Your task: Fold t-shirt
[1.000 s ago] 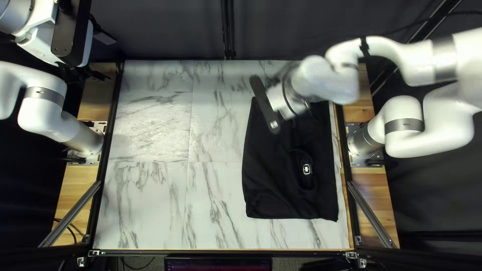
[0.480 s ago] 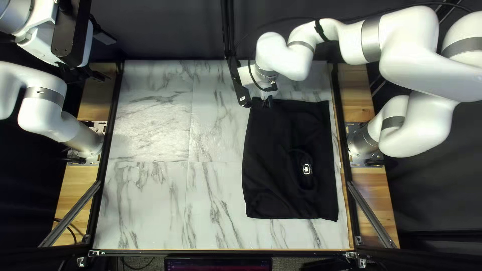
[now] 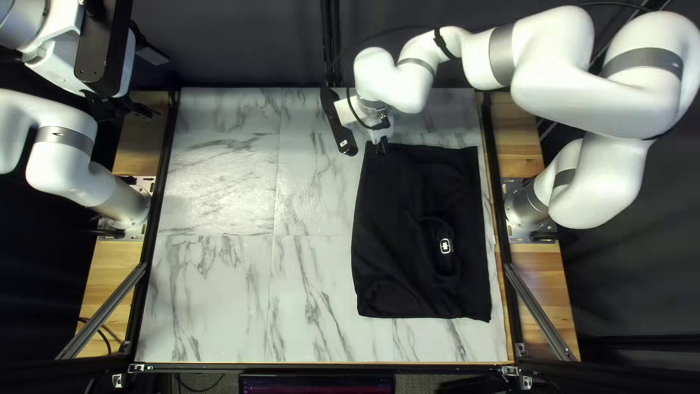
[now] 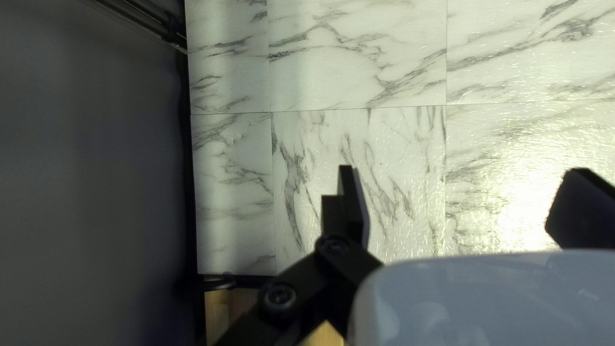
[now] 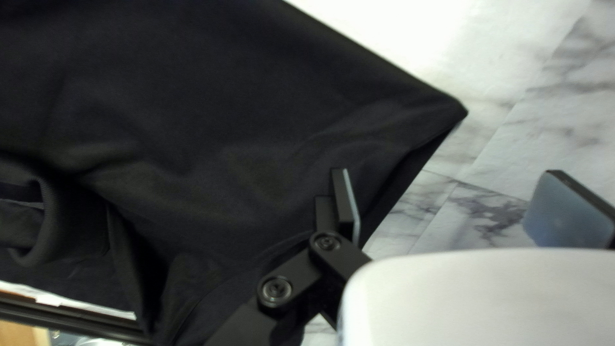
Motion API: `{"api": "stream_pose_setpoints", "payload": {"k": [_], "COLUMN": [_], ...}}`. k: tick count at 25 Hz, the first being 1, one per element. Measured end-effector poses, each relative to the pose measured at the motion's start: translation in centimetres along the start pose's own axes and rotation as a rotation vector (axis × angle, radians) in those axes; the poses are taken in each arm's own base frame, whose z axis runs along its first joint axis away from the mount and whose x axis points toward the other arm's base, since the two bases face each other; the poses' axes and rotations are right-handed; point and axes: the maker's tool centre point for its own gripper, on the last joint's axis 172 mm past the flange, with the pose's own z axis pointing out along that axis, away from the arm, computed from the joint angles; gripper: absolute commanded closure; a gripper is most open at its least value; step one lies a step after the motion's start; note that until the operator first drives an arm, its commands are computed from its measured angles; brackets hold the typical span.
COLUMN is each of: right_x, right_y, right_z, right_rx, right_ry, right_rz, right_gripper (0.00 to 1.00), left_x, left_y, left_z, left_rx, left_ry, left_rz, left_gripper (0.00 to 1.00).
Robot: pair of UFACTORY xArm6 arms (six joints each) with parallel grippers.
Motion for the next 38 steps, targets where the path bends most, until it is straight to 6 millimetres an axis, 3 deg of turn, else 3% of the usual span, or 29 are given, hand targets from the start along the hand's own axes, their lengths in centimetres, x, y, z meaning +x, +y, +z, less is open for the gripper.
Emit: {"api": "stream_pose_setpoints", "payload": {"k": [9,17,25,38], "right_x": [2.0,1.1,0.9,0.0], "right_y": [0.7,-0.4,-0.4,-0.8], "right_z": [2.1,2.1,2.2,1.9], "right_rx": [0.072,0.096,0.101,0.323], "right_ry": [-0.090,-0.136,-0.143,-0.217], "right_rz": [0.094,0.204,0.205,0.354], "right_gripper": [0.00,0.00,0.00,0.00], "left_x": [0.0,0.0,0.0,0.0], "left_y": [0.0,0.0,0.0,0.0], "left_z": [0.0,0.0,0.0,0.0], "left_rx": [0.000,0.000,0.000,0.000], "left_ry": [0.000,0.000,0.000,0.000], "left_rz": [0.000,0.000,0.000,0.000], "left_gripper": [0.00,0.00,0.00,0.00]}}
